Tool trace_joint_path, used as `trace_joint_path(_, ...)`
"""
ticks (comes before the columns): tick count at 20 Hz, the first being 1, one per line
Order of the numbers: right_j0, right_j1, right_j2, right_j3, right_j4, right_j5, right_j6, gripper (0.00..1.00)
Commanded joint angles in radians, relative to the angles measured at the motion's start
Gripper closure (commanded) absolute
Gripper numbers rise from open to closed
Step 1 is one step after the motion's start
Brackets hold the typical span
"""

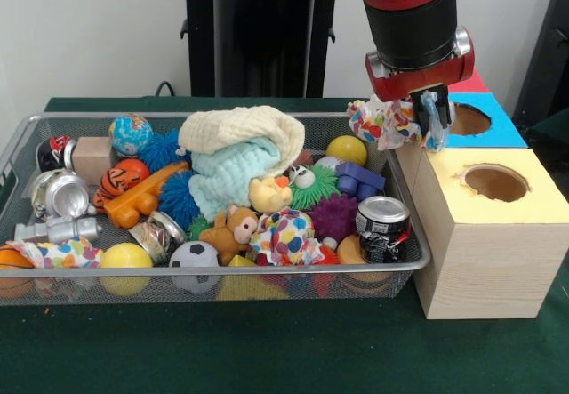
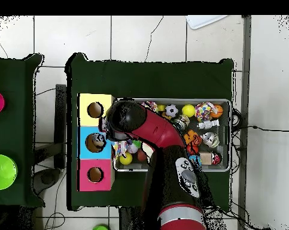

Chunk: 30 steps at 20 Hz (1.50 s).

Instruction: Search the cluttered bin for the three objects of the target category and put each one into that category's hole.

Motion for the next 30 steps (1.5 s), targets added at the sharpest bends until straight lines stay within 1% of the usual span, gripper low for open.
trace_joint_path(1,-0.001,0.104,0.030,0.046,0.032,-0.104,0.267,1.00)
trace_joint_path(4,0.003,0.115,0.027,0.036,0.033,-0.096,0.273,1.00)
trace_joint_path(8,0.018,0.119,0.009,0.031,0.012,-0.025,0.283,1.00)
trace_joint_path(16,0.029,0.125,0.007,0.064,0.006,-0.042,0.274,1.00)
trace_joint_path(21,0.032,0.086,0.007,0.118,0.014,-0.035,0.266,1.00)
trace_joint_path(26,0.034,0.053,0.006,0.142,0.015,0.028,0.263,1.00)
trace_joint_path(30,0.030,0.044,0.013,0.157,0.019,0.079,0.261,1.00)
